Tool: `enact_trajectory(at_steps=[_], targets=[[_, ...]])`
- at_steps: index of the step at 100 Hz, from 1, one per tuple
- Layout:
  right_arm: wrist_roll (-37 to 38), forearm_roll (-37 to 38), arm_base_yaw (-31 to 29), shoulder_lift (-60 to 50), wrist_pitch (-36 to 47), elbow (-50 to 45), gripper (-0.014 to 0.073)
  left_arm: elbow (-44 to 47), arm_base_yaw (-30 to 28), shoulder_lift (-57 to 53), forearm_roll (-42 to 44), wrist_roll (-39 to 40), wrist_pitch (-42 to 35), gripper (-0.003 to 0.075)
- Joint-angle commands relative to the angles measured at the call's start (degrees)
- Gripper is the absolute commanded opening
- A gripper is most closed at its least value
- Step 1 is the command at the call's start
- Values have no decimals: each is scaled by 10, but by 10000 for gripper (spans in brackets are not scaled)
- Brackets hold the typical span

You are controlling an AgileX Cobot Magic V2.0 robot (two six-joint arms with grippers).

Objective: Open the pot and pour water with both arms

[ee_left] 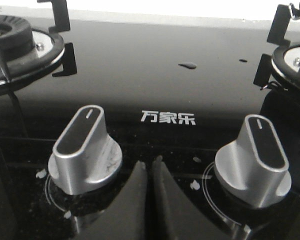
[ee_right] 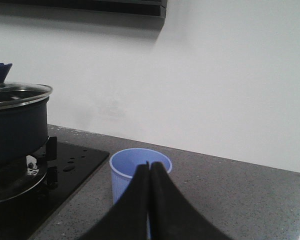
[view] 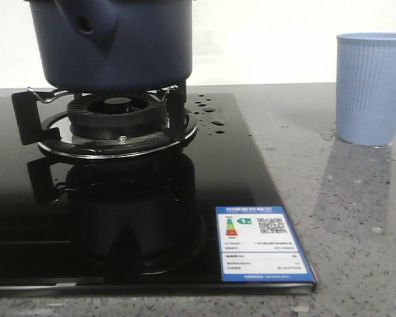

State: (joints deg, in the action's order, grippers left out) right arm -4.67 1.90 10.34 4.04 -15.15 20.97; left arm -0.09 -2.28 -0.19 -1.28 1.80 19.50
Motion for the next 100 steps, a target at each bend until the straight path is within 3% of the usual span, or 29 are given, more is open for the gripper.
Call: enact_trajectory(at_steps=[1, 100], targets=[[-3, 8, -3, 7, 43, 13, -67, 12, 0, -14, -9, 6, -18, -19], [-3, 8, -5, 7, 19, 4, -67, 23, 0, -14, 2, 6, -40, -19]])
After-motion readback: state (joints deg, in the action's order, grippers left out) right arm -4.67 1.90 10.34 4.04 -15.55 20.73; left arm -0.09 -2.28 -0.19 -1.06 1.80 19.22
